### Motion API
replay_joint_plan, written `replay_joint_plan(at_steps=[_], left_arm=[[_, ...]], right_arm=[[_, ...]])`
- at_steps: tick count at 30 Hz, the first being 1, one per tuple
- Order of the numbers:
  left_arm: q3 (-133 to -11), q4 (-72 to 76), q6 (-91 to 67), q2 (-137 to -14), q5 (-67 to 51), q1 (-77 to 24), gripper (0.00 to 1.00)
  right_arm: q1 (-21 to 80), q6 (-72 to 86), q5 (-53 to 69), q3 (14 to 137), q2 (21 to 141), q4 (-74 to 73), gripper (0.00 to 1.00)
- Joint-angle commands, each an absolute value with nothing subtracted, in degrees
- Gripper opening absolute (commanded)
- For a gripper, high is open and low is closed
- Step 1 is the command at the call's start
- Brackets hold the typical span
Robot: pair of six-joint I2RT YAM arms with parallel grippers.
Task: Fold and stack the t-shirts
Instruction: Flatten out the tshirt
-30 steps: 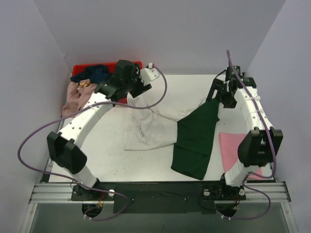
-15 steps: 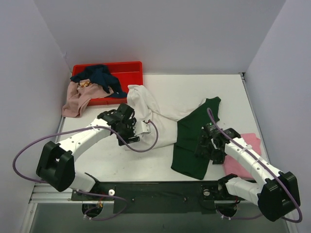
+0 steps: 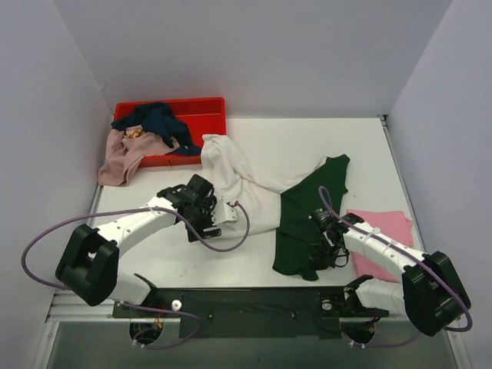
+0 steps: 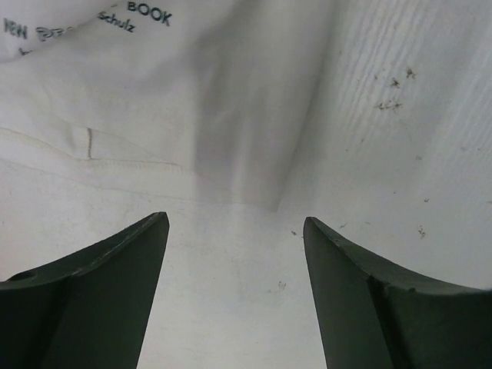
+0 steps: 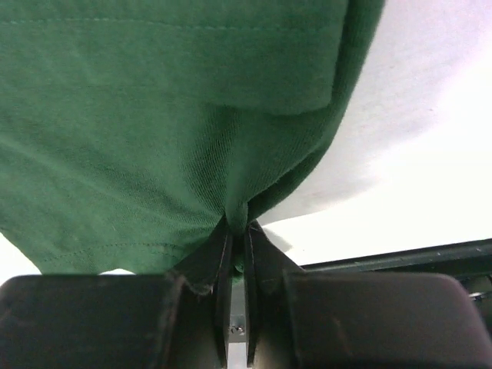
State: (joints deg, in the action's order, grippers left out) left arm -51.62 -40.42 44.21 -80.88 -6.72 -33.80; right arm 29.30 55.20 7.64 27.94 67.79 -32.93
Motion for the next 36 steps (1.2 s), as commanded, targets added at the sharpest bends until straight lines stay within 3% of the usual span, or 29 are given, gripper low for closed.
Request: replay_joint_plan(at_steps=[1,8,10,11,12,17,20,25,31,36], left_arm=[[-49.14,-37.02,52.11,-79.10,-8.52,-36.12,0.85],[-46.06,-26.82,52.92,-86.64,-3.01,-38.23,0.86],[-45.88,-24.26,52.39,-88.76,-0.54,-38.06,0.67],[-46.05,-24.26,52.56,-89.29,-0.53,-38.14,0.40],[-46.66,-24.87,52.73,-89.82,0.86,-37.88,0.00],[-53.25,-26.36,49.67,-84.49,7.80,-35.95,0.00],[-66.65,-31.79,48.69,-80.95,11.76,-34.63,0.00],[-89.80,-43.32,46.93,-79.54,19.75,-34.63,0.00],[-106.50,-47.81,51.41,-76.91,27.41,-35.07,0.00],[-108.63,-48.16,52.56,-74.27,31.37,-35.77,0.00]], right_arm=[[28.83,53.19,3.62,28.46,65.05,-31.53,0.00],[22.60,43.61,2.64,47.25,54.86,-47.00,0.00],[18.73,39.65,3.86,53.92,53.36,-50.08,0.00],[15.59,36.42,4.48,56.14,53.09,-52.45,0.00],[13.73,33.52,4.66,61.90,53.09,-53.60,0.00],[0.19,23.74,8.34,87.21,57.99,-59.67,0.00],[-8.32,20.40,14.12,99.11,61.69,-60.55,0.00],[-14.06,19.34,21.79,118.43,68.89,-60.91,0.00],[-16.08,18.98,25.40,129.98,72.42,-60.73,0.00],[-16.08,18.72,26.02,130.34,71.02,-60.03,0.00]])
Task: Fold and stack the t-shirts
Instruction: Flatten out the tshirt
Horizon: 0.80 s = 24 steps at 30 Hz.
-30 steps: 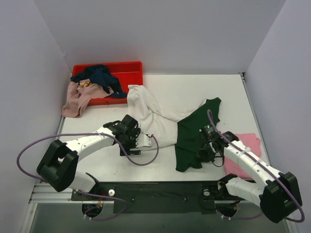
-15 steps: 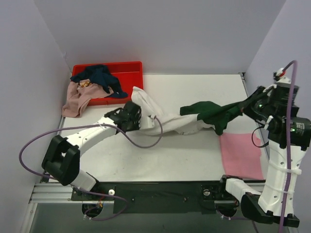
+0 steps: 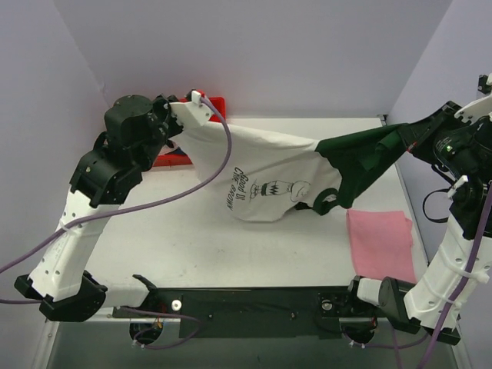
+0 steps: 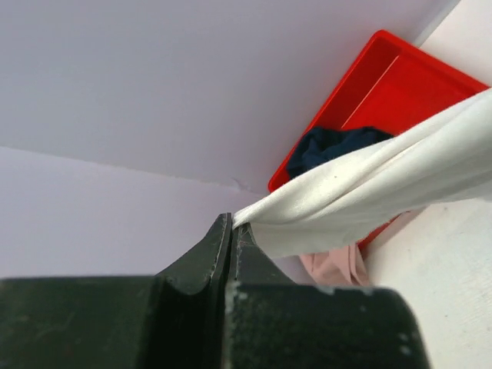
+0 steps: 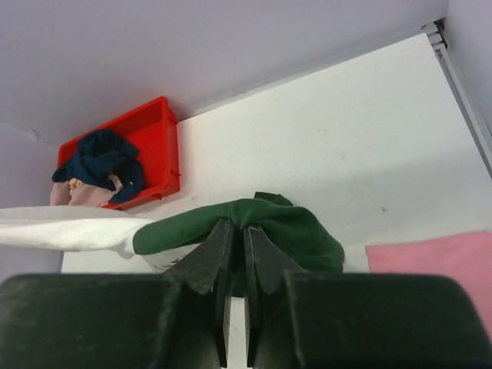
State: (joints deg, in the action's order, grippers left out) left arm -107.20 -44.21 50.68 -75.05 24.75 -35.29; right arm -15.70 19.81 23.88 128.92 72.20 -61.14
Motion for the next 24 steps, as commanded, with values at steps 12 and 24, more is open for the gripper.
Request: replay_joint_plan(at_steps=[12,24], left_arm=[[-104.27,-66.35,46.67,-75.32,7.88,-36.21,0.00],[-86.56,-46.16,50.19,-96.91,-4.23,-35.95,0.00]], right_arm=[[-16.08,18.37,25.93,111.60,62.33,-56.53,0.00],[-9.67,19.70,26.11,77.79,70.64,-38.32,0.00]])
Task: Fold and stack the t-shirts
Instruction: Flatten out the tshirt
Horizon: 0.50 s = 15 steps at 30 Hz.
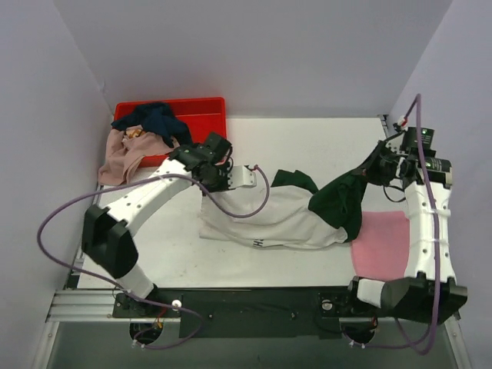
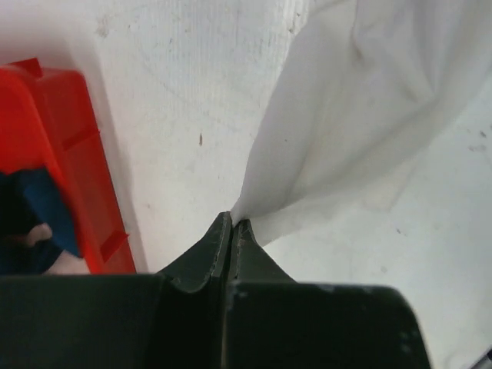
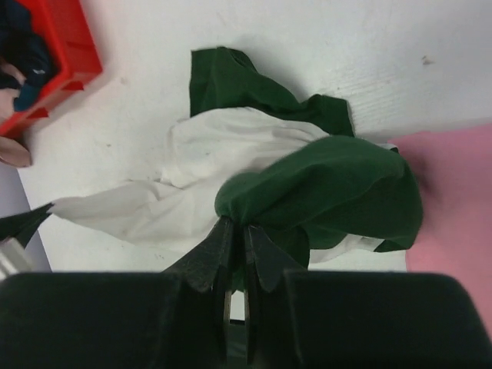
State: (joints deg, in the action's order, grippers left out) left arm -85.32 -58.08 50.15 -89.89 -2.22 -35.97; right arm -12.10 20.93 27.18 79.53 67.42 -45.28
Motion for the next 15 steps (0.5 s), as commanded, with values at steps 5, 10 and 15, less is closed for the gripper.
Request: replay_joint_plan(at_steps=[5,10,15], left_arm=[[-92.01,-33.14,45.71,-107.21,-0.44,-35.51,0.00],[-94.13,-29.79,45.62,-111.44,2.28,-34.72,0.33],[-102.72,-46.62,48.92,-109.79,-8.83,-31.82,0.48]], right_arm=[[-9.67,18.11,24.17,76.38,75.84,-38.32,0.00],[-10.11,16.35,23.99,75.94,76.90,-38.49,0.00],[-10.20,14.41,24.52,76.99,76.29,-39.81,0.00]])
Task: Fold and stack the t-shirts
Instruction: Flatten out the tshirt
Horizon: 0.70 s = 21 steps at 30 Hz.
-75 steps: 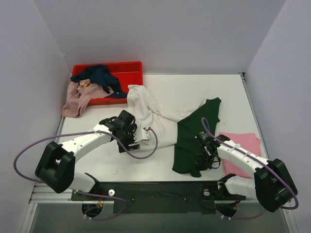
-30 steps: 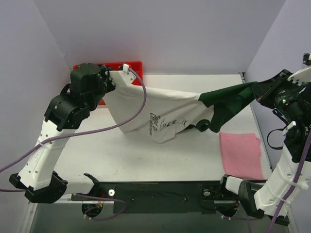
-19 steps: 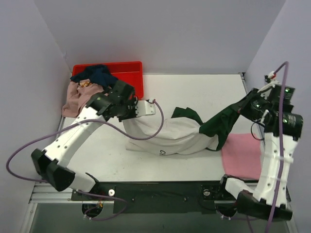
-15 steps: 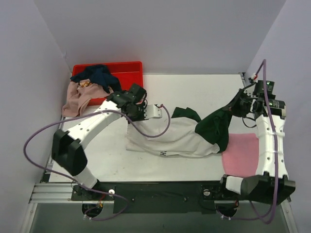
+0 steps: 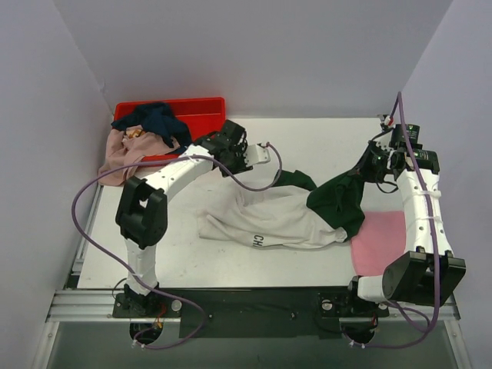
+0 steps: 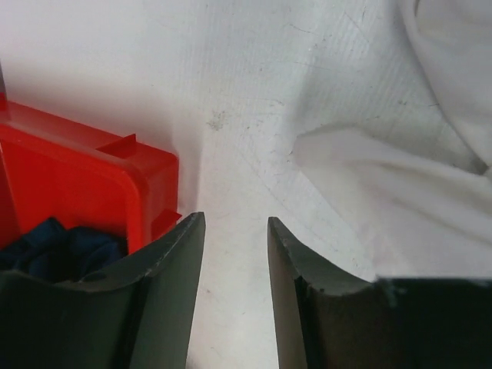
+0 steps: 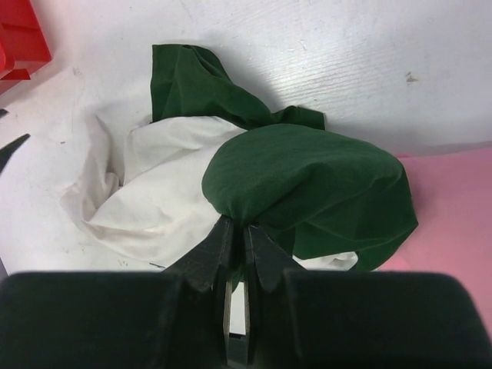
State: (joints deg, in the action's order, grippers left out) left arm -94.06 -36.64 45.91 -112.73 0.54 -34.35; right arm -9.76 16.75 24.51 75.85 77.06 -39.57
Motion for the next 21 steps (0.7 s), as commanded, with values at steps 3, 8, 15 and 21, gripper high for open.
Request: replay_joint_plan(at_steps=[3,8,15,21], left_arm=[[-102.58,-60.61,57.54,-106.97,-15.89,-31.64,0.51],[-92.82,-55.93,55.30,-103.88,-13.72,-31.03,0.47],[-93.53,-53.63,13.51,-108.38,-7.56,-28.57,0.49],[-88.07,-45.52,-5.09,-108.88,-4.83,-25.41,0.52]], right_arm=[[-10.02,14.41,24.78,77.26,75.85,-39.90,0.00],[-9.06,15.03,24.52,76.20,74.71,-40.08,0.00],[-6.68,17.67,22.33,73.83,71.64,-40.78,0.00],[-5.98,17.06,22.76,71.19,68.91,-41.39,0.00]])
